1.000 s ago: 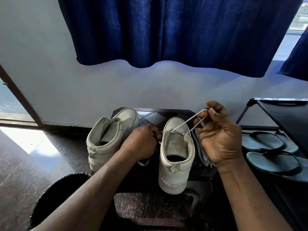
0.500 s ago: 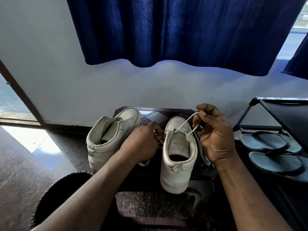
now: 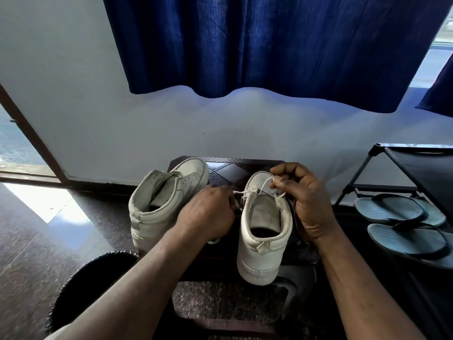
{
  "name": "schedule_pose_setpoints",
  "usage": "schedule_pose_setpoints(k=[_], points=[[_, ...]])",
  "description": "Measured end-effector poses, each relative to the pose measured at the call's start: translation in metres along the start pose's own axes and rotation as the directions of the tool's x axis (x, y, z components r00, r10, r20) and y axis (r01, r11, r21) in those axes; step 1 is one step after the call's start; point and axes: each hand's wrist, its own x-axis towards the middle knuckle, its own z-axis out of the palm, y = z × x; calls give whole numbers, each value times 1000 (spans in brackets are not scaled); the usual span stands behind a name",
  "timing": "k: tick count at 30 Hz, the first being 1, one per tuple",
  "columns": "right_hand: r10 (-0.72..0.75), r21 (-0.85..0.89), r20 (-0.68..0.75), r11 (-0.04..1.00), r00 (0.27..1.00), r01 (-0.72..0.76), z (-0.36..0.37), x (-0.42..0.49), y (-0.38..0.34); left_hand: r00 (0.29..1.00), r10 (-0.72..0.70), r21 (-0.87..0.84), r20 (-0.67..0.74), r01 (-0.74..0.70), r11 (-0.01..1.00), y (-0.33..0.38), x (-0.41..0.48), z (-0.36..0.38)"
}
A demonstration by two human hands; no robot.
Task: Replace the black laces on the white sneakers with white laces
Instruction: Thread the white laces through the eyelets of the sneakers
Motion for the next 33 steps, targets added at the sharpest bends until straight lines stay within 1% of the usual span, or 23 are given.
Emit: schedule_pose_setpoints(k=[1, 2, 4, 6, 8, 9, 12, 14, 16, 18, 20, 22, 24, 25, 28, 29, 32, 33], points=[[5, -6, -1, 1000, 1000, -5, 1, 0, 0, 1000, -10, -92, -17, 9, 996, 1, 1, -2], [8, -7, -1, 1000, 1000, -8, 1, 1, 0, 999, -35, -221, -17, 31, 975, 1, 3, -4], [15, -12, 5, 1000, 1000, -15, 3, 1, 1, 997, -76, -437, 27, 80, 896, 2, 4, -5], [19, -33, 15, 999, 1000, -18, 2, 1, 1, 995, -66, -501, 73, 94, 861, 4, 2, -3], [19, -38, 17, 999, 1000, -18, 1, 1, 2, 996, -51, -473, 75, 81, 877, 6, 2, 0], [20, -35, 18, 999, 1000, -19, 1, 1, 2, 996, -52, -427, 67, 76, 901, 6, 2, 0], [40, -37, 35, 999, 999, -39, 1, 1, 4, 996, -76, -157, 40, 81, 984, 1, 3, 1], [61, -64, 51, 996, 997, -57, 2, 0, 5, 995, -95, -89, 32, 97, 991, -2, 2, 2], [74, -92, 51, 993, 996, -69, 1, 0, 6, 999, -46, -131, 15, 47, 990, -1, 2, 1], [84, -104, 42, 991, 996, -79, 0, 1, 6, 999, -41, -290, 4, 41, 956, 1, 3, 0], [98, -100, 43, 991, 994, -94, 0, 1, 6, 997, -74, -439, 23, 76, 895, 3, 3, 1], [111, -105, 45, 989, 993, -106, 0, 2, 6, 997, -76, -464, 27, 80, 882, 4, 3, 5], [118, -123, 42, 986, 992, -112, 0, 3, 7, 997, -71, -442, 27, 75, 894, 4, 3, 7], [124, -123, 42, 985, 991, -118, -1, 3, 8, 997, -67, -396, 22, 71, 915, 3, 4, 7], [134, -106, 37, 986, 990, -130, -1, 1, 6, 999, -42, -164, 22, 45, 985, 3, 4, 4], [134, -109, 35, 986, 990, -130, -1, 1, 6, 999, -37, -132, 35, 42, 990, 4, 3, 3], [135, -111, 38, 985, 990, -130, -3, -1, 5, 998, -36, -108, 51, 42, 993, 5, 1, 0], [135, -108, 40, 986, 990, -130, -3, -1, 4, 998, -43, -137, 51, 49, 989, 4, 2, 0]])
